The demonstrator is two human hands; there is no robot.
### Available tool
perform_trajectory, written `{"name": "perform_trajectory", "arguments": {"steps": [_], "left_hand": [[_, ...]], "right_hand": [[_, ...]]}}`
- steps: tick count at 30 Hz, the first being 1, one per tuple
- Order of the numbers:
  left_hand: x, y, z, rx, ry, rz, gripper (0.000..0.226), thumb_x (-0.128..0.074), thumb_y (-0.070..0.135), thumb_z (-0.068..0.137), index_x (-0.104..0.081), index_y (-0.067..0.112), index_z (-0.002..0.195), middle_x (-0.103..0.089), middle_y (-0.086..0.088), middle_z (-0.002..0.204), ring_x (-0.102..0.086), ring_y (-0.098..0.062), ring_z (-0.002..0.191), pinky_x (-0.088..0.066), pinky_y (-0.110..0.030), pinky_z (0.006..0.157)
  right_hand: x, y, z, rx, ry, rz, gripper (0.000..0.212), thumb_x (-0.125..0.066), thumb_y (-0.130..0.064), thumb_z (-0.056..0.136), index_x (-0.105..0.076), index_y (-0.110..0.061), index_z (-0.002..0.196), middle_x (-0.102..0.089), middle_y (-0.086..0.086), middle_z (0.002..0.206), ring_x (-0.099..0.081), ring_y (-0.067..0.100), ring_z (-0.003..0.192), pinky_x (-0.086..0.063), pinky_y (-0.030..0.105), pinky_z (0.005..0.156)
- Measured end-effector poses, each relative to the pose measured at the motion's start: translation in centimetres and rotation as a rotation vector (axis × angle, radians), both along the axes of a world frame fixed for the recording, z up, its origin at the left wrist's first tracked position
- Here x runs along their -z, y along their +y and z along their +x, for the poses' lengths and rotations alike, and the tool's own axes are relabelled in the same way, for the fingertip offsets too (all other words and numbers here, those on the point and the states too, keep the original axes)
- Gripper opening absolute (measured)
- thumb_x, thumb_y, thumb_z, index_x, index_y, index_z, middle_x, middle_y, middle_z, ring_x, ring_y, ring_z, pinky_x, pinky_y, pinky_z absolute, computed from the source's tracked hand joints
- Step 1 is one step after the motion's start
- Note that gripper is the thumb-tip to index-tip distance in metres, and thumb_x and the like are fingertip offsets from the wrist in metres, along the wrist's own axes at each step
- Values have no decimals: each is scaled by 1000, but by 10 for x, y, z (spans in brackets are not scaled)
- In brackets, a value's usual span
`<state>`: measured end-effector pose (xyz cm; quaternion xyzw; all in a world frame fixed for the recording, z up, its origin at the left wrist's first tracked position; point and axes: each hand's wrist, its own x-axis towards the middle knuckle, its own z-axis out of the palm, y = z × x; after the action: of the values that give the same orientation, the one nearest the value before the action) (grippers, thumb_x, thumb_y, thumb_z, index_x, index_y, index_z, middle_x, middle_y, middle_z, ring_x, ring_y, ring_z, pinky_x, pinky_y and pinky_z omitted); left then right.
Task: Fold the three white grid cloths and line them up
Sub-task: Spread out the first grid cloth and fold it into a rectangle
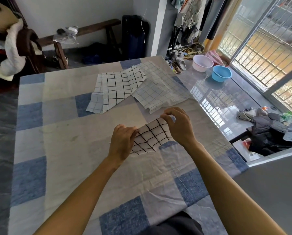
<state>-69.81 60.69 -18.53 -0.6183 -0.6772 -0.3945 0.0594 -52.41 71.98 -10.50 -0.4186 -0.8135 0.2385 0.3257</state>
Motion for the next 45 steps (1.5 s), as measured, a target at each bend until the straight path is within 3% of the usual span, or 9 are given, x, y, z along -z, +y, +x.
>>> {"name": "perform_trajectory", "arguments": {"steps": [4, 9, 13, 17, 22, 29, 37, 45], "left_hand": [[0, -1, -4, -4, 8, -50, 33, -42, 29, 97, -67, 7, 90, -66, -5, 72, -51, -26, 65, -38, -35, 80], [-7, 1, -2, 13, 46, -109, 37, -38, 31, 98, -66, 8, 91, -65, -5, 71, -52, -26, 66, -44, -40, 81], [-11, 5, -1, 25, 54, -142, 32, -40, 28, 96, -65, 9, 95, -65, -4, 73, -53, -26, 67, -44, -42, 83], [-12, 4, -8, 22, 63, -155, 28, -43, 29, 96, -65, 12, 95, -66, -2, 73, -52, -25, 66, -45, -43, 85], [-10, -7, -23, -34, 145, -144, 34, -42, 35, 96, -67, 13, 87, -65, -1, 66, -52, -25, 62, -37, -37, 86], [-3, -15, -36, -71, 165, -158, 38, -42, 39, 95, -68, 14, 82, -65, -1, 67, -54, -24, 62, -34, -36, 87], [-21, 4, -12, -22, 299, -47, 27, -53, 28, 94, -64, 9, 109, -66, -9, 102, -58, -27, 98, -42, -44, 94], [-28, 15, -9, 15, 299, -5, 13, -60, 22, 91, -65, 10, 93, -65, -8, 91, -58, -26, 92, -40, -44, 95]], "right_hand": [[5, -2, 4, 27, -10, 31, 9, -66, -26, 88, -67, -16, 88, -64, -7, 96, -59, 18, 95, -47, 46, 86], [2, -9, -7, -48, -133, 197, 20, -62, -27, 90, -66, -18, 107, -61, 2, 119, -51, 20, 116, -38, 38, 99], [0, -21, -26, -245, -386, 228, 22, -63, -31, 89, -67, -25, 109, -53, 3, 132, -31, 24, 138, -16, 45, 115], [4, -26, -36, -233, -534, 213, 18, -62, -23, 91, -70, -29, 105, -55, -4, 132, -23, 19, 142, -1, 44, 116], [6, -23, -33, -155, -468, 230, 12, -68, -17, 86, -74, -25, 92, -65, -5, 112, -43, 21, 129, -11, 47, 114], [13, -19, -24, -104, -434, 161, 12, -63, -18, 90, -73, -25, 91, -66, -8, 103, -49, 15, 119, -17, 44, 113], [9, -20, -36, -112, -420, 218, 11, -72, -13, 81, -74, -23, 85, -68, -5, 97, -56, 19, 105, -37, 47, 101], [7, -23, -34, -146, -357, 237, 7, -66, -21, 88, -72, -22, 90, -67, -4, 101, -55, 19, 109, -34, 44, 105]]}}
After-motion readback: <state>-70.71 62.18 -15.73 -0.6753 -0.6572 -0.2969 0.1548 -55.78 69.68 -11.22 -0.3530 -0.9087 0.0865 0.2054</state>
